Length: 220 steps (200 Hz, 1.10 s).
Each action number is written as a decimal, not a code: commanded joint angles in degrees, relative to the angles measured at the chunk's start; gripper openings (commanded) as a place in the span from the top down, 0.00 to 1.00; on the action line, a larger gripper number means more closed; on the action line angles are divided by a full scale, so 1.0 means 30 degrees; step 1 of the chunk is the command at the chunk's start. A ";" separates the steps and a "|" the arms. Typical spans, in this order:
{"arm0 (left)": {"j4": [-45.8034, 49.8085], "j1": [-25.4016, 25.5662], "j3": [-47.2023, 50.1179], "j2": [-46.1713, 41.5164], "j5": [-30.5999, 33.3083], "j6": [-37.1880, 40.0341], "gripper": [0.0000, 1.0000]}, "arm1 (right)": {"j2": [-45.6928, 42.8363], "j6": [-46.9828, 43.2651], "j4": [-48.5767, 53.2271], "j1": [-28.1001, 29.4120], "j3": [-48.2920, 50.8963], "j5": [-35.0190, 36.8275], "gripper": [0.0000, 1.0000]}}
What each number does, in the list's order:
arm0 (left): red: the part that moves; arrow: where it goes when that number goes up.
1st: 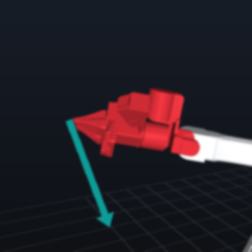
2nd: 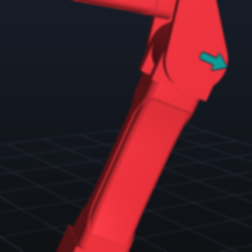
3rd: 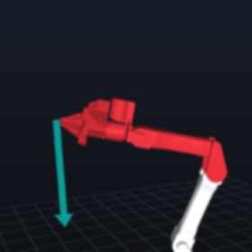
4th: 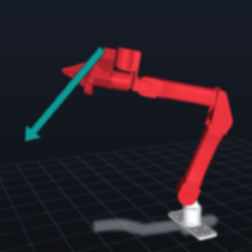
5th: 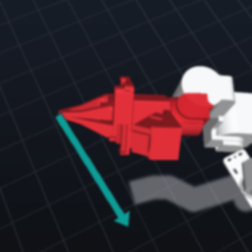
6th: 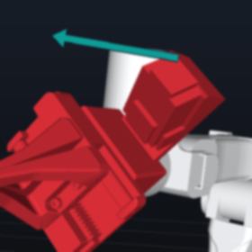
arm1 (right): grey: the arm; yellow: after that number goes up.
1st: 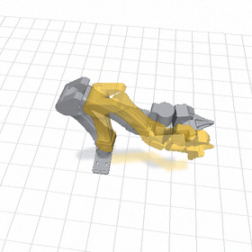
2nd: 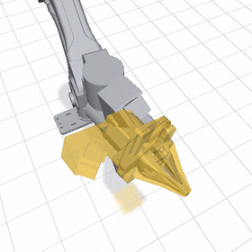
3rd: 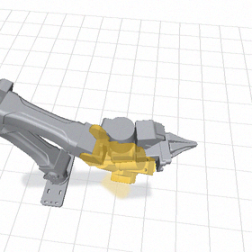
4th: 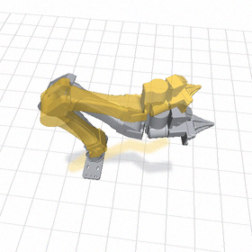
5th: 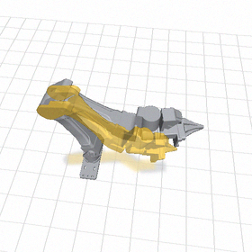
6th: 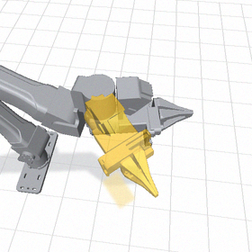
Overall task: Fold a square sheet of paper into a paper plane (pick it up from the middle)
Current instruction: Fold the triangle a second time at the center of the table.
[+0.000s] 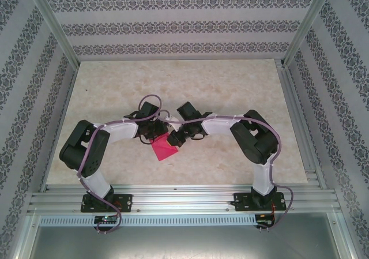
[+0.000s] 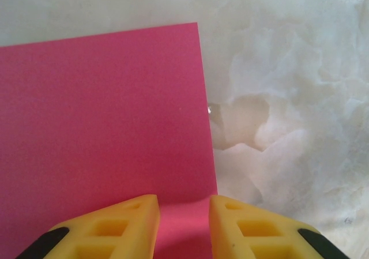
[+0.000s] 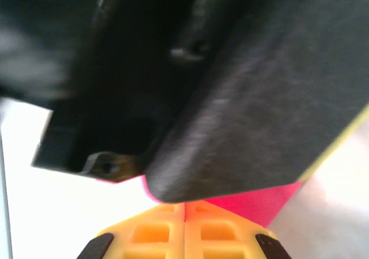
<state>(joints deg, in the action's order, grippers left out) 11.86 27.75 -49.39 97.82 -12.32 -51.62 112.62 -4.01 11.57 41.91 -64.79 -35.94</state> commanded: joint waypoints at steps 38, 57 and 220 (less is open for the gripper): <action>0.1178 -0.0157 0.0146 -0.0093 0.0885 0.0447 0.68 | 0.0887 0.0406 -0.0280 -0.0348 -0.0440 -0.1011 0.99; 0.1251 -0.0193 -0.0044 -0.0611 0.1039 0.0374 0.68 | 0.0870 0.0526 -0.0753 -0.0388 -0.0076 -0.1216 0.99; 0.2366 -0.0195 -0.0707 0.0518 0.2408 0.0382 0.70 | 0.0867 0.1127 -0.1037 -0.0995 -0.0523 -0.1992 0.99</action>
<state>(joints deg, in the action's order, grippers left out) 17.02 27.62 -50.94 97.32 -6.61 -51.22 115.63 0.34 7.75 39.40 -64.47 -40.45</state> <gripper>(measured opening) 0.308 0.042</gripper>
